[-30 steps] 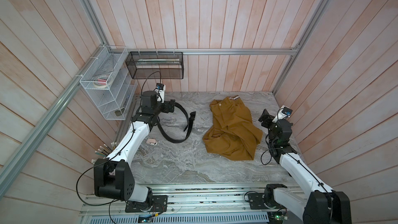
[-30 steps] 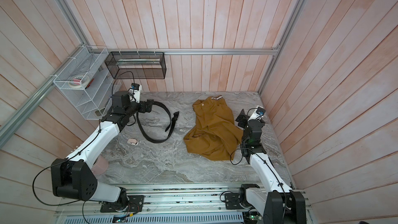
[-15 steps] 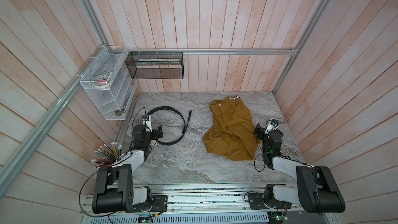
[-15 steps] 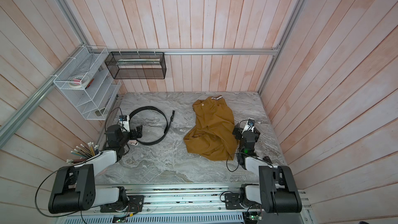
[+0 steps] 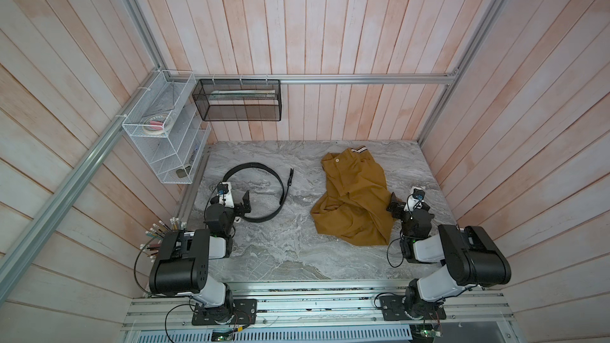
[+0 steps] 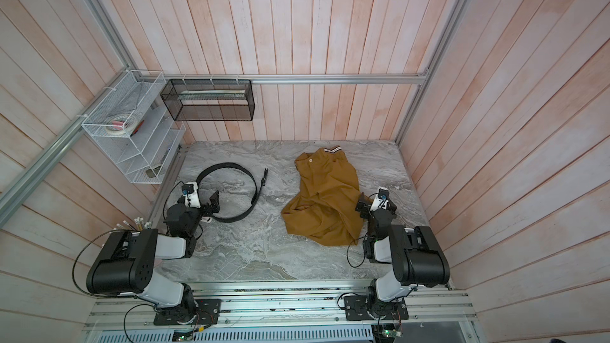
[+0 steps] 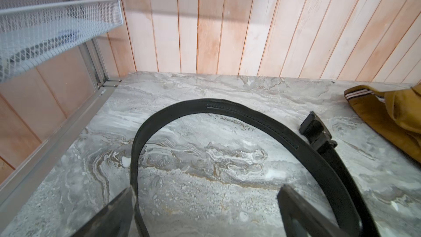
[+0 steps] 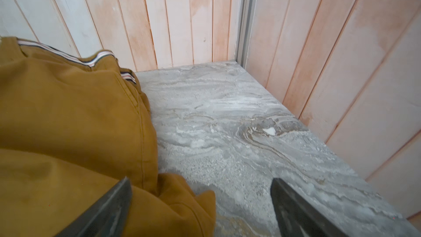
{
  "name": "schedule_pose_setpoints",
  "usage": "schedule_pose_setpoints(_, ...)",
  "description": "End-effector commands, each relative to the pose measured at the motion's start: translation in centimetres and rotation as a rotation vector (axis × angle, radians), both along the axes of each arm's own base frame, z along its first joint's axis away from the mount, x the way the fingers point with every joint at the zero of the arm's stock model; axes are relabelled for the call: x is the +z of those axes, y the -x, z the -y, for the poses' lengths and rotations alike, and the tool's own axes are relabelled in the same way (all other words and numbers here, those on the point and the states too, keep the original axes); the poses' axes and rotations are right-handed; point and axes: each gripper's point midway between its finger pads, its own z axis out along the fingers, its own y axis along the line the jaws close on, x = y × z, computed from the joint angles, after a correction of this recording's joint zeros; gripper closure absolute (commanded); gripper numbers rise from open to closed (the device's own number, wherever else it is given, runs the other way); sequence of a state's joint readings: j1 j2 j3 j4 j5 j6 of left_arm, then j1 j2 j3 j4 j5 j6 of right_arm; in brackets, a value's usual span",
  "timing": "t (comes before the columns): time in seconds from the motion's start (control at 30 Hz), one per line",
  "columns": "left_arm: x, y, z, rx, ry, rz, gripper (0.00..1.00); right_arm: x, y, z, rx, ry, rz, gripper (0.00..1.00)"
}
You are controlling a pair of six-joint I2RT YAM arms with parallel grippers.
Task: Remove the belt from the trousers
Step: Reset both arms
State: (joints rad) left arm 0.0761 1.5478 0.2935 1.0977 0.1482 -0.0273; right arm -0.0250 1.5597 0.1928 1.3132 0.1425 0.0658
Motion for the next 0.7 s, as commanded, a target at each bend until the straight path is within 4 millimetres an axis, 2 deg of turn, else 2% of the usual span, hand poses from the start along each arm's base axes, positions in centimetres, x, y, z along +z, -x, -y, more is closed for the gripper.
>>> schedule_pose_setpoints(0.0,0.53,0.15,0.09,0.004,-0.007,0.035,0.00,1.28,-0.55,-0.51,0.036,0.016,0.043,0.02)
schedule_pose_setpoints(0.67,0.64,0.15,0.12,0.004,-0.008,0.043,0.00,1.26,-0.60,-0.79,0.049,0.023,0.044,0.02)
